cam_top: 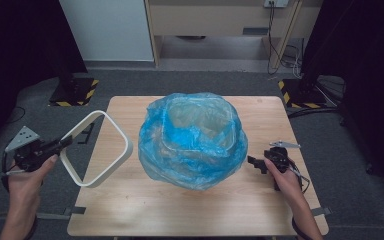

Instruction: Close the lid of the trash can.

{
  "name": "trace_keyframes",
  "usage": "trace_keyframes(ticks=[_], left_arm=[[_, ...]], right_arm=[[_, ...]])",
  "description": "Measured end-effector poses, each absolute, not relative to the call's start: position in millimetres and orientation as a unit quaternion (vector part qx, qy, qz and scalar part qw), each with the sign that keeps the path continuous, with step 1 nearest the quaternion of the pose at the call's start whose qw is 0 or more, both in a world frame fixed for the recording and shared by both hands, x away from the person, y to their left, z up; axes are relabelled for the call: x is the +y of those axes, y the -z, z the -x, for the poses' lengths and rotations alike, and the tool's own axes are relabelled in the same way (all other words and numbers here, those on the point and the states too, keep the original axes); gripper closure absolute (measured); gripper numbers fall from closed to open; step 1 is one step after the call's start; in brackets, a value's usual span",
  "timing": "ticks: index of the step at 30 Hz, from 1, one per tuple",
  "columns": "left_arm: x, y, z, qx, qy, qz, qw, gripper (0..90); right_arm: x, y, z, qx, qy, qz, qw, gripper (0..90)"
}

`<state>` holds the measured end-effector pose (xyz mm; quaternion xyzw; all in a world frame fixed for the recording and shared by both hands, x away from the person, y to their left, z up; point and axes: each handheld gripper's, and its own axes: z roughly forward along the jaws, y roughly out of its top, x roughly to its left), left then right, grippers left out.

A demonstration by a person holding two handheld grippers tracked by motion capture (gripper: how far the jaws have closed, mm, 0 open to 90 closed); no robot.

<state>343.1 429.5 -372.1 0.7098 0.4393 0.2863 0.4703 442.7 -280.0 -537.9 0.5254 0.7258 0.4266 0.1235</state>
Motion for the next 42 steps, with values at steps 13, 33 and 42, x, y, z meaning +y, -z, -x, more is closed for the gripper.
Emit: trace_keyframes(ticks=[13,33,42], left_arm=[[416,331,-348,0.407,-0.28,-0.715,0.494,81.3],[370,275,-367,0.346,-0.272,-0.738,0.511,81.3],[339,264,-380,0.321,-0.256,-0.752,0.515,81.3]], right_arm=[[-280,538,-443,0.73,-0.423,-0.52,0.129,8.6],[-280,538,-442,0.732,-0.424,-0.519,0.125,8.6],[-282,538,-442,0.732,-0.426,-0.517,0.124,8.6]])
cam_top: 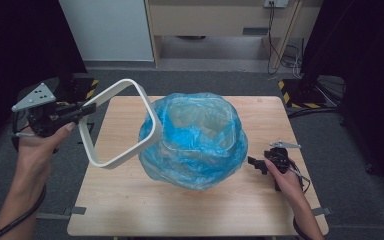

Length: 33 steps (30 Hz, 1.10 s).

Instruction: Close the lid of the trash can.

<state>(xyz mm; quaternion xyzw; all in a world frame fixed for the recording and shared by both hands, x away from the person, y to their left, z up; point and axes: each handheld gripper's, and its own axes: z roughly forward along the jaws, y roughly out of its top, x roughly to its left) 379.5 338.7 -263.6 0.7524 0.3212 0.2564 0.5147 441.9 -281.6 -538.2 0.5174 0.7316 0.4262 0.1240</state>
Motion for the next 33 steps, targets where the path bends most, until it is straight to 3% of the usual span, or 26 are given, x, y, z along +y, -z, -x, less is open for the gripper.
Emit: trace_keyframes(ticks=[33], left_arm=[[232,224,-425,0.234,-0.204,-0.814,0.491,81.3]], right_arm=[[-284,538,-442,0.731,-0.43,-0.516,0.117,8.6]])
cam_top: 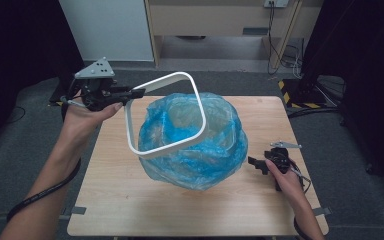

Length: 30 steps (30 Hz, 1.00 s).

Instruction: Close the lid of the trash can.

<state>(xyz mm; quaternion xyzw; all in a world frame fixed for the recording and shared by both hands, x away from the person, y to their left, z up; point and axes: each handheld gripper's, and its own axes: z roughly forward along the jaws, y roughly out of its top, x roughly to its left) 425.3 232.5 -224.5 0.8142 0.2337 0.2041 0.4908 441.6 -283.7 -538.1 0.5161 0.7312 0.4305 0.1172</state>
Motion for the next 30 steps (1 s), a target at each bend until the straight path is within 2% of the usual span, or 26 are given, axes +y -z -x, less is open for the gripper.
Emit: trace_keyframes(ticks=[30], left_arm=[[175,215,-455,0.159,-0.154,-0.865,0.449,81.3]], right_arm=[[-285,538,-441,0.73,-0.432,-0.516,0.115,8.6]])
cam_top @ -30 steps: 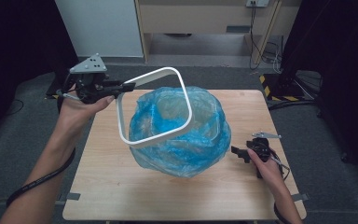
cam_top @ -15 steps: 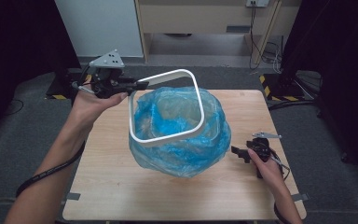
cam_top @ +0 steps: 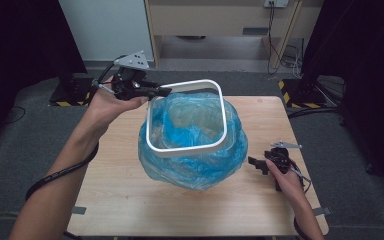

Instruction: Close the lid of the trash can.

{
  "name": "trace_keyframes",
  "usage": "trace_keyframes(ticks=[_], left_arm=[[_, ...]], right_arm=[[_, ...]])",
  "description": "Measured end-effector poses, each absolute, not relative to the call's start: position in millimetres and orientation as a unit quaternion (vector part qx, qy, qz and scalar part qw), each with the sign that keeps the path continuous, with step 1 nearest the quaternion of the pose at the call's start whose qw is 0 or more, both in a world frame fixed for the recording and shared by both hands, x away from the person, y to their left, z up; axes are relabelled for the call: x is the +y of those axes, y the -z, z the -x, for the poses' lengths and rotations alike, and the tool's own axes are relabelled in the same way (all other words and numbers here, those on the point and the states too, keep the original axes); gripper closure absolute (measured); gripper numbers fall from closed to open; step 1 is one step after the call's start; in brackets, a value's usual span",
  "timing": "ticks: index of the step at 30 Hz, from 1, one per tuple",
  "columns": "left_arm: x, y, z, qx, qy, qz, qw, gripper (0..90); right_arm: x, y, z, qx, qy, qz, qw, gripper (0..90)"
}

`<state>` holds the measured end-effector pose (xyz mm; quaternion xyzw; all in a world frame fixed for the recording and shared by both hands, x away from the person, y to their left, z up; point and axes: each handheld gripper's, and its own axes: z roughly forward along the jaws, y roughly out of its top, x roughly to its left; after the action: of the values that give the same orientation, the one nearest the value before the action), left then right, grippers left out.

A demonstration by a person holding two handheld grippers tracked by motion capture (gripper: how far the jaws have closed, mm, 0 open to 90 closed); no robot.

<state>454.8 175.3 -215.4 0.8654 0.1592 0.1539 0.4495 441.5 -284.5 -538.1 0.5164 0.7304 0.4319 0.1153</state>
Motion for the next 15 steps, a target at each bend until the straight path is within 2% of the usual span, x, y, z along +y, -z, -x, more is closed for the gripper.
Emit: trace_keyframes(ticks=[15], left_arm=[[149,212,-470,0.119,-0.136,-0.889,0.42,81.2]], right_arm=[[-286,538,-442,0.728,-0.436,-0.518,0.111,8.6]])
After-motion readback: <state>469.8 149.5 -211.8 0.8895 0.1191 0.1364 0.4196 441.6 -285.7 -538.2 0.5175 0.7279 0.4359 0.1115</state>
